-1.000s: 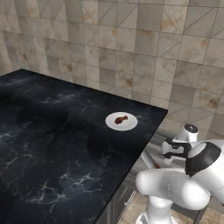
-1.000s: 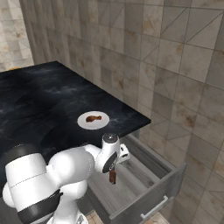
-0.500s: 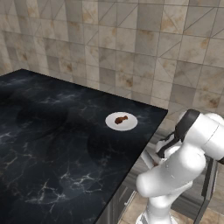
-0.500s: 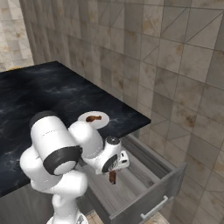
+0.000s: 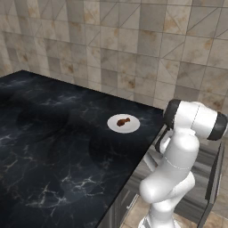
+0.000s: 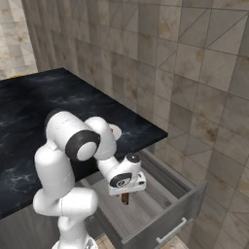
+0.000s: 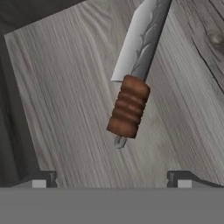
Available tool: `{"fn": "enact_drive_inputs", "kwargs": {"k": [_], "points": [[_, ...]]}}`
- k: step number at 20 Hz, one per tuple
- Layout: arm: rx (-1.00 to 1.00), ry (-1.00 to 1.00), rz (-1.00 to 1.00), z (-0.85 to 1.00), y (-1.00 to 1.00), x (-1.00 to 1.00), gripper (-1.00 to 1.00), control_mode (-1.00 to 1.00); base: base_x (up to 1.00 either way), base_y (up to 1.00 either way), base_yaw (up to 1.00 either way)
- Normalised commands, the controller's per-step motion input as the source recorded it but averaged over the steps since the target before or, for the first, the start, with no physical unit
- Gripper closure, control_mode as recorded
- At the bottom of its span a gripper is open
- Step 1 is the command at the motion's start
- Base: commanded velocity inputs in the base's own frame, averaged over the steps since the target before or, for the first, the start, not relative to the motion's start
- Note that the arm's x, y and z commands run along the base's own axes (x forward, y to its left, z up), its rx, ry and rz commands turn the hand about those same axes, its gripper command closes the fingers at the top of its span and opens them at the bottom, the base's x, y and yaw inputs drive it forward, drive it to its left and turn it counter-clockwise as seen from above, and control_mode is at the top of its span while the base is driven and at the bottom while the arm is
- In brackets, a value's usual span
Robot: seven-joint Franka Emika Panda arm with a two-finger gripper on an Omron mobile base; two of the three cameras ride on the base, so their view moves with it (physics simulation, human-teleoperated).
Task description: Pick up the knife from the drawer and place it on the cutting board. Then place the meat from the plate to the cutting board.
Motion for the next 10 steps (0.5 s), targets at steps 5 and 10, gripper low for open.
{"fn": "enact_drive_inputs", "kwargs": {"k": [5, 10], "points": [[0.04, -0.02, 0.0, -0.09, 0.0, 0.15, -1.0, -1.0, 0.0, 0.0, 0.0], [0.03, -0.01, 0.0, -0.15, 0.0, 0.04, -1.0, -1.0, 0.0, 0.0, 0.0]]}}
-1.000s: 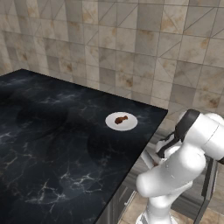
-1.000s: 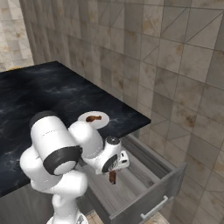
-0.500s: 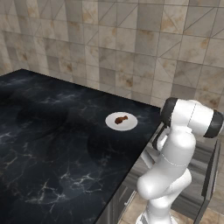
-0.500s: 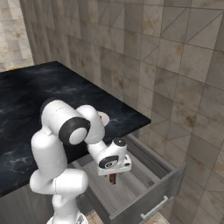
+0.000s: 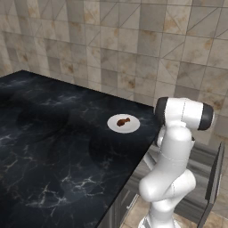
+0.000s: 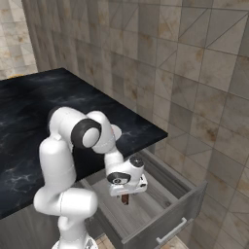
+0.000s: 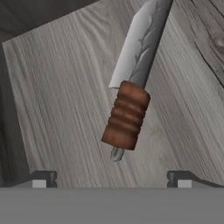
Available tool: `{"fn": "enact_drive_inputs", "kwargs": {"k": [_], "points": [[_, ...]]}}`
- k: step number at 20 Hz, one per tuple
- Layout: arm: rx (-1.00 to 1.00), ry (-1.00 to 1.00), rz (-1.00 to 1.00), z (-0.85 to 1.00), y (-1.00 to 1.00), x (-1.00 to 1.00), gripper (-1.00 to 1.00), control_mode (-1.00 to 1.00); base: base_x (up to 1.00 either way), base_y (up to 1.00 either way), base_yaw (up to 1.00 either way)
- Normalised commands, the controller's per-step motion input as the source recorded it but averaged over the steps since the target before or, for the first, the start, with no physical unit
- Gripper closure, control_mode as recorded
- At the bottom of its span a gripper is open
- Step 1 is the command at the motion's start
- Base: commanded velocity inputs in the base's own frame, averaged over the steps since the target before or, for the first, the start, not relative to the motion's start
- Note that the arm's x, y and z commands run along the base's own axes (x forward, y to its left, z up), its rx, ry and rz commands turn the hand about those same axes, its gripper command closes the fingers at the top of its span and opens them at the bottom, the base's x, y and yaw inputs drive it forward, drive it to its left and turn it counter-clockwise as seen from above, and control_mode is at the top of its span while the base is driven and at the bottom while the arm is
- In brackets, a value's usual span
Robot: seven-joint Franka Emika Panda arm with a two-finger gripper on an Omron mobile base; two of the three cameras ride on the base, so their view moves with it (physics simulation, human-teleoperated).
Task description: Pick up the knife from the drawer and place it on the cutting board. Then place the meat from the plate to the cutting board.
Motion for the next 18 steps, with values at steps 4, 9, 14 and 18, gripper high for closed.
{"fn": "enact_drive_inputs", "kwargs": {"k": [4, 9, 14, 18], "points": [[0.0, 0.0, 0.0, -0.12, 0.0, 0.16, -1.0, -1.0, 0.0, 0.0, 0.0], [0.0, 0.0, 0.0, 0.0, 0.0, 0.18, -1.0, -1.0, 0.0, 0.0, 0.0], [0.0, 0.0, 0.0, -0.03, -0.01, 0.29, -1.0, -1.0, 0.0, 0.0, 0.0], [0.0, 0.0, 0.0, -0.16, -0.02, 0.3, -1.0, -1.0, 0.0, 0.0, 0.0]]}}
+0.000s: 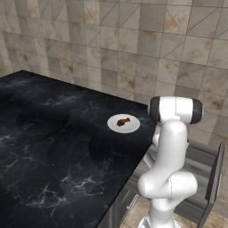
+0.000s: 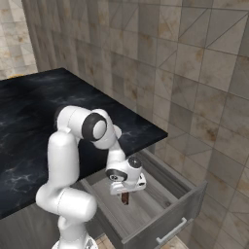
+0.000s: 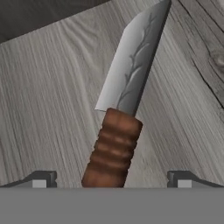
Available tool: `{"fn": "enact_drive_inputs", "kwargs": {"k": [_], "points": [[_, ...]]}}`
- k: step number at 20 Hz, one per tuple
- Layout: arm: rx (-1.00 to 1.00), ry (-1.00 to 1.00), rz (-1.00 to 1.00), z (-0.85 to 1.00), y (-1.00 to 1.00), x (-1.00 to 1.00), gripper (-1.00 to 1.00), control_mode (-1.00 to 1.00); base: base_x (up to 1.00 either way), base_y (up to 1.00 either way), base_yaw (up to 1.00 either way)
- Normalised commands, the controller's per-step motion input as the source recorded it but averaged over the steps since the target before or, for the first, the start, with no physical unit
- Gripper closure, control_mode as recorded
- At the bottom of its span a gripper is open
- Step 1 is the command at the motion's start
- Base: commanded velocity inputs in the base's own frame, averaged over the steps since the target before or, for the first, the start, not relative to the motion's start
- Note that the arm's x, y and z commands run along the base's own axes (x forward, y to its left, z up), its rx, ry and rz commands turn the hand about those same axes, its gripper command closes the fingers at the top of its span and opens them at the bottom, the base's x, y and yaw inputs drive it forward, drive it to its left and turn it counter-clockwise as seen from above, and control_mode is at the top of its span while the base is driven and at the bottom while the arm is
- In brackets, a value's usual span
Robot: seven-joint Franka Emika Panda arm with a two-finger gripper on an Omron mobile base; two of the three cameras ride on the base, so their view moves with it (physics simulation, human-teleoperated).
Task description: Pick up the knife from the drawer and place it on the cutting board. Then place the meat from the plate to the cutting board.
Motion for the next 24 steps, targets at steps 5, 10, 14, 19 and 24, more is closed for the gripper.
{"fn": "enact_drive_inputs", "kwargs": {"k": [5, 10, 14, 19, 24], "points": [[0.0, 0.0, 0.0, -0.18, 0.0, 0.19, -1.0, -1.0, 0.0, 0.0, 0.0], [0.0, 0.0, 0.0, -0.2, 0.0, 0.01, -1.0, -1.0, 0.0, 0.0, 0.0], [0.0, 0.0, 0.0, -0.28, 0.0, 0.03, -1.0, -1.0, 0.0, 0.0, 0.0], [0.0, 0.0, 0.0, -0.27, 0.0, 0.01, -1.0, -1.0, 0.0, 0.0, 0.0], [0.0, 0.0, 0.0, -0.26, 0.0, 0.0, -1.0, -1.0, 0.0, 0.0, 0.0]]}}
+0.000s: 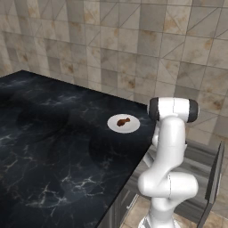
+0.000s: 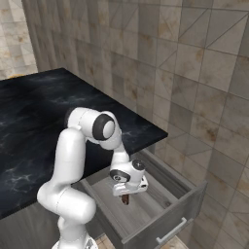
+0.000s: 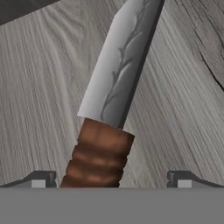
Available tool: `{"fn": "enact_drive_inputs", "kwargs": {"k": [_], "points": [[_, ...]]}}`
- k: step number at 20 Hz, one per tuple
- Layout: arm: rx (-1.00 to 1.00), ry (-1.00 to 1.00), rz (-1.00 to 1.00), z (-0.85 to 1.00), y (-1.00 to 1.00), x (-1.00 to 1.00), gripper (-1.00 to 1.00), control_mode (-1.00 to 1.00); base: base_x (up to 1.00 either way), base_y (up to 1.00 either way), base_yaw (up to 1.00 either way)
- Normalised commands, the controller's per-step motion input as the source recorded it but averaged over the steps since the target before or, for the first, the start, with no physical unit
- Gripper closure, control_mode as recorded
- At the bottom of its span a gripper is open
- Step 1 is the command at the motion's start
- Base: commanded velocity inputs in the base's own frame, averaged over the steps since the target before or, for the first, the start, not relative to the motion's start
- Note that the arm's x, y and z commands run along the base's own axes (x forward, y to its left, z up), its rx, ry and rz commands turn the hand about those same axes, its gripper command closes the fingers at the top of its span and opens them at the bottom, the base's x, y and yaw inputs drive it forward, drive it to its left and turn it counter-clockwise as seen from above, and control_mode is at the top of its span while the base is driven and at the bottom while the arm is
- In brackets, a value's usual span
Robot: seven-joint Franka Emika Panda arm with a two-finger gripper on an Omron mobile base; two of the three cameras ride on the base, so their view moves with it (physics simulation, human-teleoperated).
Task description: Pick up the knife from the drawer and place it on the cutting board. Then place the meat from the plate to the cutting board.
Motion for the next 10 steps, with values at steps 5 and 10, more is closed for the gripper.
{"fn": "enact_drive_inputs", "kwargs": {"k": [5, 10], "points": [[0.0, 0.0, 0.0, -0.31, 0.08, 0.0, -1.0, -1.0, 0.0, 0.0, 0.0], [0.0, -0.01, -0.01, -0.33, 0.18, -0.02, -1.0, -1.0, 0.0, 0.0, 0.0]]}}
